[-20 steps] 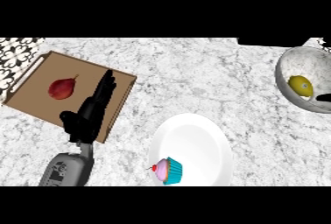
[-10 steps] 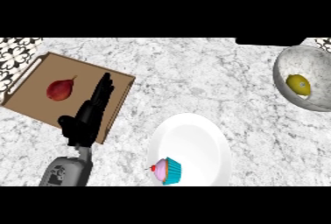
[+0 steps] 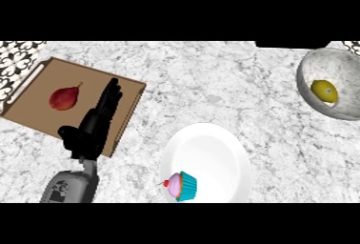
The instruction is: Pick the lemon from the plate and place it in the bowl
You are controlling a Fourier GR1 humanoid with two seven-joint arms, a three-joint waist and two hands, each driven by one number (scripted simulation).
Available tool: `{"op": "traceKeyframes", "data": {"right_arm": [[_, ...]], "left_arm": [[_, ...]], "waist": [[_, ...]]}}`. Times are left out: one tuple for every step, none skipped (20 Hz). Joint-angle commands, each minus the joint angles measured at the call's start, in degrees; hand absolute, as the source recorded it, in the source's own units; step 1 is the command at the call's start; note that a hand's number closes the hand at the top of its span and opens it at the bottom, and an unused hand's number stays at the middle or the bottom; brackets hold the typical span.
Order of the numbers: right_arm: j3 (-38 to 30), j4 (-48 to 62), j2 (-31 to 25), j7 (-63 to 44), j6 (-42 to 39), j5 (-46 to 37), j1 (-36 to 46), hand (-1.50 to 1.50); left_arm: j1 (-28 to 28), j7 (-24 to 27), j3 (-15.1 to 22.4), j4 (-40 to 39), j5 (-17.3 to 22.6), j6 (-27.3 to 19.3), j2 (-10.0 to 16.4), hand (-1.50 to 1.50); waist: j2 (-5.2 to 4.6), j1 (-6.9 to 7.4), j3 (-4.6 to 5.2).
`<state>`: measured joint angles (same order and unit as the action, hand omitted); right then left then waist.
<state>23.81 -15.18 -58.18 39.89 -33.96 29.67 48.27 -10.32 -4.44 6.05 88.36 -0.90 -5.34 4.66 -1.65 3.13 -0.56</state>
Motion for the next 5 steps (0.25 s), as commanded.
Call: {"op": "traceKeyframes", "data": {"right_arm": [[-0.4,-0.6,-0.9,8.2,-11.9,0.1,-1.6,-1.5],[0.3,-1.1,-0.4,8.3,-11.2,-0.8,-2.1,-1.5],[-0.2,-1.4,-1.2,8.5,-12.5,-0.3,-2.6,-1.5],[-0.1,-1.3,-1.5,9.0,-12.3,-0.5,-4.1,-1.5],[-0.3,-1.9,-1.0,9.9,-11.6,-0.4,-4.6,-1.5]], "left_arm": [[0.9,1.9,0.3,-1.2,-0.4,0.1,-0.3,0.0],[0.8,1.2,0.3,-1.9,-0.4,-0.4,-0.8,0.0],[-1.1,-0.1,0.1,-0.5,-0.8,-0.9,-0.4,0.0],[-0.6,-0.7,-0.6,0.6,-0.1,-0.2,0.5,0.0],[0.3,-0.1,0.1,0.4,0.1,-0.2,-0.5,0.0]], "waist": [[-0.27,-0.03,-0.06],[-0.3,-0.05,-0.04],[0.03,-0.55,-0.06],[0.02,-0.23,-0.15],[0.04,-0.29,-0.14]]}}
